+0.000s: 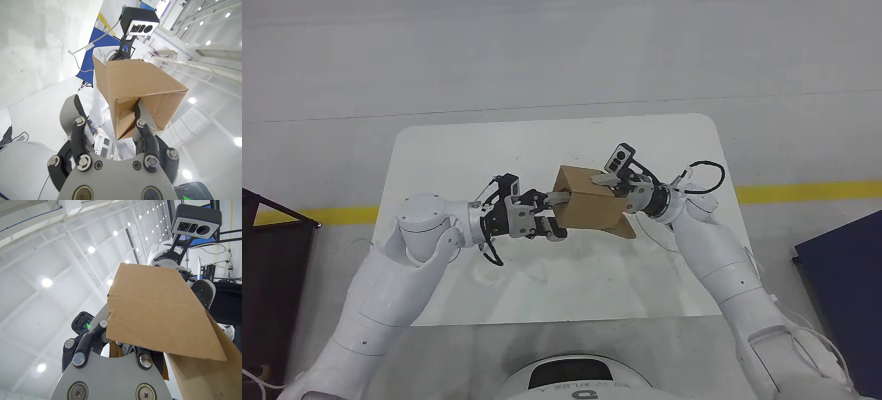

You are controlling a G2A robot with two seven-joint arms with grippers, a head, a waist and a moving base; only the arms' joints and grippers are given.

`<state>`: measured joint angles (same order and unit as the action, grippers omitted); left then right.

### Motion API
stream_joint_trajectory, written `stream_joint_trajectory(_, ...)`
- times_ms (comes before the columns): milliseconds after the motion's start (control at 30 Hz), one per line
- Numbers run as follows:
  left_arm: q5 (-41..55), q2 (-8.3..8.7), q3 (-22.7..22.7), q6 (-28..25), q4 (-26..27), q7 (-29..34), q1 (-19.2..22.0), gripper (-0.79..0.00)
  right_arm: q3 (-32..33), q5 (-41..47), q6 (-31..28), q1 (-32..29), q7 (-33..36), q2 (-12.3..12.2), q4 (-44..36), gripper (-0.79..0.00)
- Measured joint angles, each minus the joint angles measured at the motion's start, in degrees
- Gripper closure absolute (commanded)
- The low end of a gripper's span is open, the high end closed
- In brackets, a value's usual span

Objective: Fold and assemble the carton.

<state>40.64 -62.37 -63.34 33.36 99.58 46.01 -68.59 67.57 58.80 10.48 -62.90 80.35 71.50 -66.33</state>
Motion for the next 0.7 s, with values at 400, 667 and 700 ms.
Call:
stream_joint_trajectory(400,2.15,1.90,-10.61,-1.22,3.68,-0.59,-5.70,-0.785,0.60,1.25,0.31,1.52,-1.35,-0.01,2.99,0.000)
stream_joint_trajectory(667,9.99,2.59,-19.73,-4.31,2.26,-0.96,-10.93,-0.785,0.65,1.31,0.48,1.55,-1.52,-0.02,3.17,0.000)
stream_joint_trajectory(700,11.16,2.63,-20.75,-4.82,1.55,-0.93,-11.41,-0.785,0.65,1.31,0.48,1.55,-1.52,-0.02,3.17,0.000)
